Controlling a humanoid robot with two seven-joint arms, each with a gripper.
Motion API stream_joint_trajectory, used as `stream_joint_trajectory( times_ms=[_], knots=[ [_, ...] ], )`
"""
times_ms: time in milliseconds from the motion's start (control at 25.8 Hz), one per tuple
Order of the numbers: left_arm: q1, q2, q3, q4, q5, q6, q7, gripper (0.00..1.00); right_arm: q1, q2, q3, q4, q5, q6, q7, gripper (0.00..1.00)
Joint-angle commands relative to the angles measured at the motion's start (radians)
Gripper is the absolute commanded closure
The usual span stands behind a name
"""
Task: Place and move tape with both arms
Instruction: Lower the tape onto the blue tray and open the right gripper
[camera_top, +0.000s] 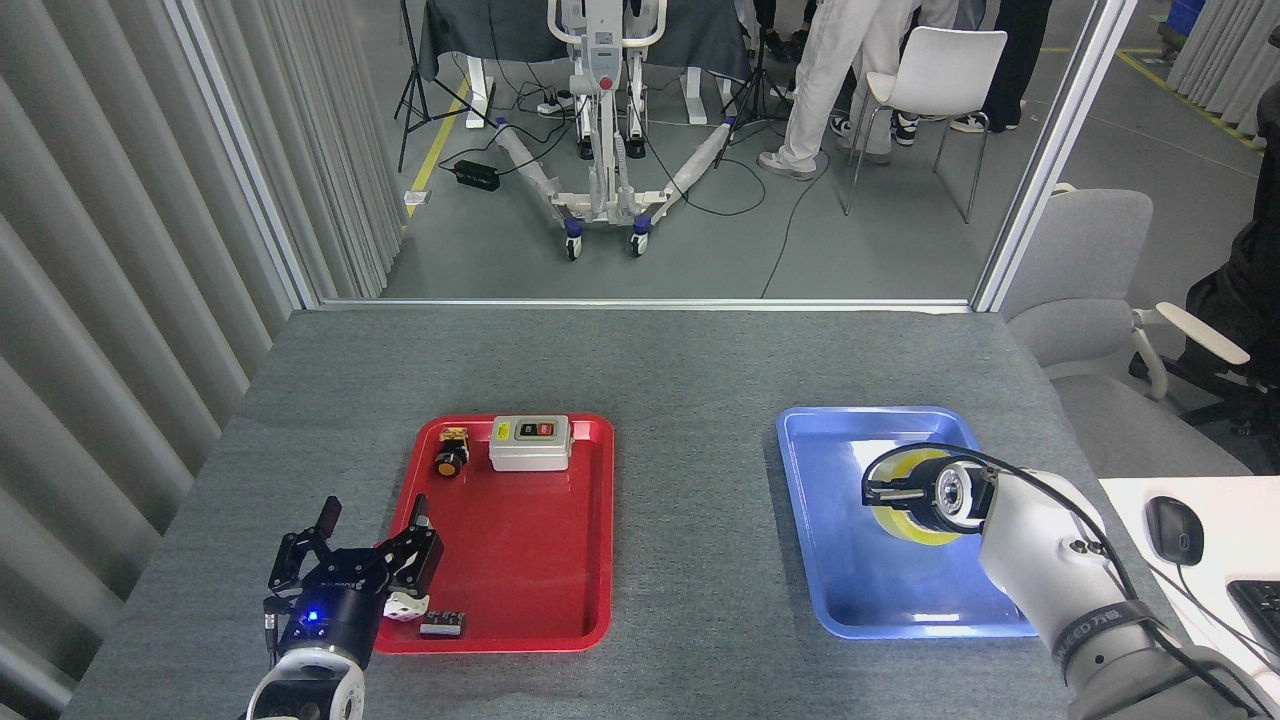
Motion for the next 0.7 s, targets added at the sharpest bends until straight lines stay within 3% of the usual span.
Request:
stream_joint_trajectory(
  times_ms=[0, 233, 659],
  knots=[
    [-0.001, -0.001, 0.002, 0.014, 0.004, -0.001, 0.008, 0.0, 0.018, -0.003, -0.003, -0.007, 0.002, -0.008, -0.005, 0.65],
    [0.0, -0.007, 0.0, 0.015, 0.004, -0.001, 0.008, 0.0, 0.03, -0.004, -0.005, -0.009, 0.002, -0.028, -0.033, 0.59],
    [0.0, -0.016, 0.002, 0.021, 0.005, 0.008, 0.008, 0.0, 0.051, -0.006, -0.005, -0.046, 0.003, -0.048, -0.065, 0.59]
  ],
)
